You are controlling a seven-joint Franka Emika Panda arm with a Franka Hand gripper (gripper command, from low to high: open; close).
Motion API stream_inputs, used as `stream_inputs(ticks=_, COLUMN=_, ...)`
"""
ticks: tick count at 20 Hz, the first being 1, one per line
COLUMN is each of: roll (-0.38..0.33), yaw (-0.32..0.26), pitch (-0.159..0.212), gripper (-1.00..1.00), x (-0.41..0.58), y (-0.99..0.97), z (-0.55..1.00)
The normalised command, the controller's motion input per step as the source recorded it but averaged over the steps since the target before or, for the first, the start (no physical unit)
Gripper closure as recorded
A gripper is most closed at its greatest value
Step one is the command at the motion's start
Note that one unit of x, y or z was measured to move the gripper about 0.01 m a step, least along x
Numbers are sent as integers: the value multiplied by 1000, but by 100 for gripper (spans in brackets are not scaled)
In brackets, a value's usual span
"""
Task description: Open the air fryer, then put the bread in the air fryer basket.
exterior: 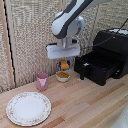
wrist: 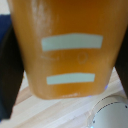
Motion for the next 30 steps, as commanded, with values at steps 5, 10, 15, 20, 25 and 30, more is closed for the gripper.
stream_inputs(ticks=5, roll=-1, yaw=-178, pitch=19, gripper=100, x=97, y=-650, z=490)
stream_inputs(ticks=10, roll=0, yaw=-206, pitch=0, gripper=100, x=0, y=-613, z=261)
stream_inputs(ticks=15, roll=2, yaw=-193, pitch=-26, gripper=100, x=20, y=-637, z=153)
stream_inputs(ticks=20, roll=0, yaw=-147, pitch=-30, gripper=100, x=134, y=-755, z=175)
stream_inputs(ticks=25, roll=0, yaw=-92, pitch=0, gripper=100, x=203, y=-881, z=330)
stream_inputs(ticks=30, roll=33, yaw=-36, pitch=19, gripper=100, x=179, y=-959, z=318)
